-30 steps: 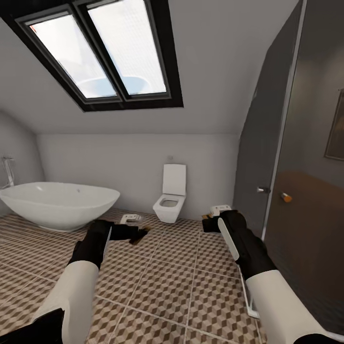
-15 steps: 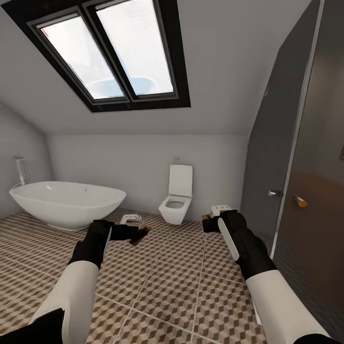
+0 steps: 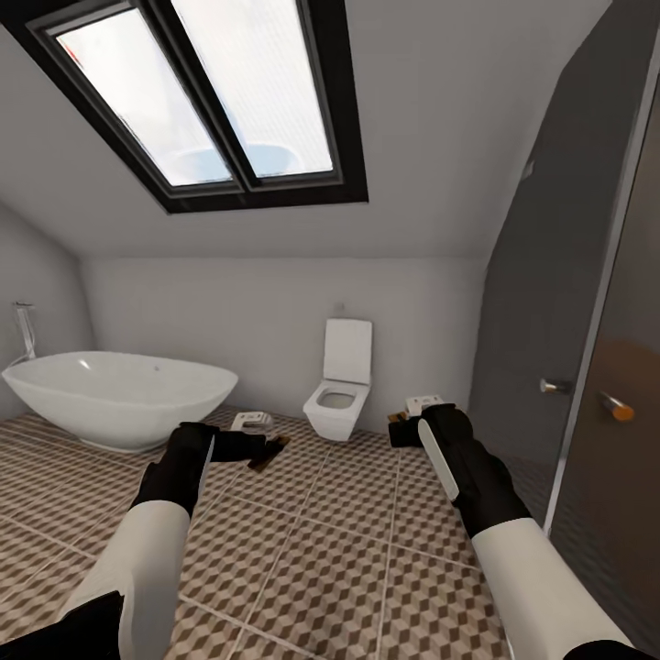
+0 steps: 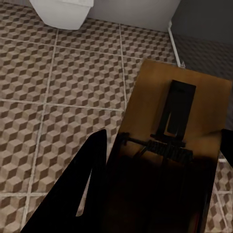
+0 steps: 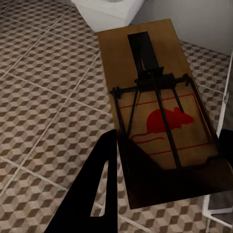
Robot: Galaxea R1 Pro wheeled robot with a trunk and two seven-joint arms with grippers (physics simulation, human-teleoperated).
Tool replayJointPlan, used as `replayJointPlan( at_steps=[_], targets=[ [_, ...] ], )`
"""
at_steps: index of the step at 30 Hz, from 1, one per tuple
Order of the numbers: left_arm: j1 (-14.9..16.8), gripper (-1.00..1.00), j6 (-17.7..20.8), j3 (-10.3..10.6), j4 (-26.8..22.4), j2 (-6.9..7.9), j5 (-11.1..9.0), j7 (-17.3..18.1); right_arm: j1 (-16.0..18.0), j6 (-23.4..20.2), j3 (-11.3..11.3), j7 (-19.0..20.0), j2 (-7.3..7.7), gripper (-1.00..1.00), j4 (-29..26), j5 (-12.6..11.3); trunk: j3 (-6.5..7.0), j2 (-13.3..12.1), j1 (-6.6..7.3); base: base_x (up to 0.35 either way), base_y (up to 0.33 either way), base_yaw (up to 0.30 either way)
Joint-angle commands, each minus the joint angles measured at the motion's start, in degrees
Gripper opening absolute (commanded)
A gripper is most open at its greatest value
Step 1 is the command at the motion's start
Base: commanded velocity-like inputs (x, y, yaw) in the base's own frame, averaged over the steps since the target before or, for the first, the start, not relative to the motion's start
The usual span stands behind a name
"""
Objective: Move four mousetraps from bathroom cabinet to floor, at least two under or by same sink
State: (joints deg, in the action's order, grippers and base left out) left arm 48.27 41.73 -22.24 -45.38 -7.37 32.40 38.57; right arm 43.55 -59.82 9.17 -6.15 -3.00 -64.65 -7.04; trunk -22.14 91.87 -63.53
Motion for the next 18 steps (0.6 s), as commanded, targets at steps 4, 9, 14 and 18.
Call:
replayJointPlan(
  at_steps=[4,9,14,18],
  targets=[
    [0.07,-1.0,0.11,-0.35,0.05,-0.06,0.64,0.63,0.05,-0.18,0.06,-0.53,0.0,-1.0,0.02,-0.7,-0.08,0.04,-0.03,0.322,0.0,0.0],
    [0.07,-1.0,0.11,-0.35,0.15,-0.05,0.64,0.63,0.05,-0.18,0.06,-0.53,0.01,-1.0,0.05,-0.69,-0.08,0.04,-0.03,0.322,0.0,0.0],
    [0.07,-1.0,0.11,-0.35,0.19,-0.05,0.64,0.63,0.05,-0.18,0.06,-0.53,0.01,-1.0,0.05,-0.69,-0.08,0.04,-0.03,0.322,0.0,0.0],
    [0.07,-1.0,0.11,-0.35,0.2,-0.07,0.64,0.63,0.05,-0.18,0.06,-0.53,0.01,-1.0,0.05,-0.69,-0.08,0.04,-0.03,0.322,0.0,0.0]
  ],
)
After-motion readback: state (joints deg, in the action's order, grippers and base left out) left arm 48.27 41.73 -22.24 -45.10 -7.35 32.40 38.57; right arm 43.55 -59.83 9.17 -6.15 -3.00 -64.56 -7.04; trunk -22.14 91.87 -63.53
